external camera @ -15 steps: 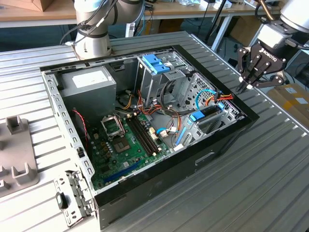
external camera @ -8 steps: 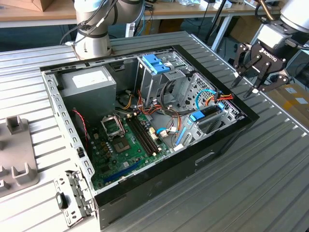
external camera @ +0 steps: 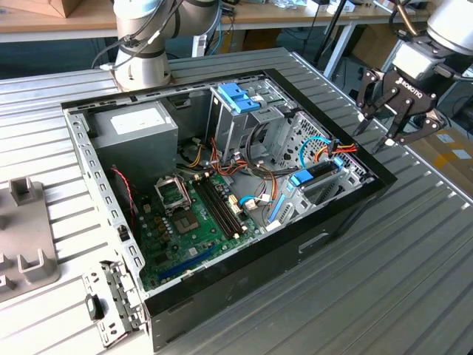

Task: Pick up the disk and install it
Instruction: 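Insert the first disk wire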

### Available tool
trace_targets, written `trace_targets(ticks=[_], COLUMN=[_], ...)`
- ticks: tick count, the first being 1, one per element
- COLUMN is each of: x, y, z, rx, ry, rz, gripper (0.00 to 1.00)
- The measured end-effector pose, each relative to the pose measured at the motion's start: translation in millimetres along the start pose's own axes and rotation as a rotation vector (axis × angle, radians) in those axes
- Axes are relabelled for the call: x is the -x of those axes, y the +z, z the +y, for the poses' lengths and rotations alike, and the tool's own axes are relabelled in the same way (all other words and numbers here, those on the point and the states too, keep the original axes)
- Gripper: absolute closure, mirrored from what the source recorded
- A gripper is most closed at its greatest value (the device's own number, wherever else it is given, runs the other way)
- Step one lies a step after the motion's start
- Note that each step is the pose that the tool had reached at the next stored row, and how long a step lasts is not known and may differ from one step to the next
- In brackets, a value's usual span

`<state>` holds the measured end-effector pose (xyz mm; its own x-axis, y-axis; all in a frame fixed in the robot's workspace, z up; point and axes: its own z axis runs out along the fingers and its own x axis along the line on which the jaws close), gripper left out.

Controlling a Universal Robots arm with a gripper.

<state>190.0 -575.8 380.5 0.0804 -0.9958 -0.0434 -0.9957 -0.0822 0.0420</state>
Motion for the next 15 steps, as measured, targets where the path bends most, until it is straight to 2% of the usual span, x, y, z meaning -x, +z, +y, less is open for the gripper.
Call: trace_targets(ticks=[2, 6, 15], x=[-0.4, -0.8, -1.0], y=[0.9, 2.5, 10.6], z=[0.1, 0.3, 3.2], rx=[0.0009, 0.0038, 0.0041], ry=[-0.02, -0.088, -0.096], rz=[0.0011, 0.0037, 0.0042], gripper=[0.52, 0.52, 0.52])
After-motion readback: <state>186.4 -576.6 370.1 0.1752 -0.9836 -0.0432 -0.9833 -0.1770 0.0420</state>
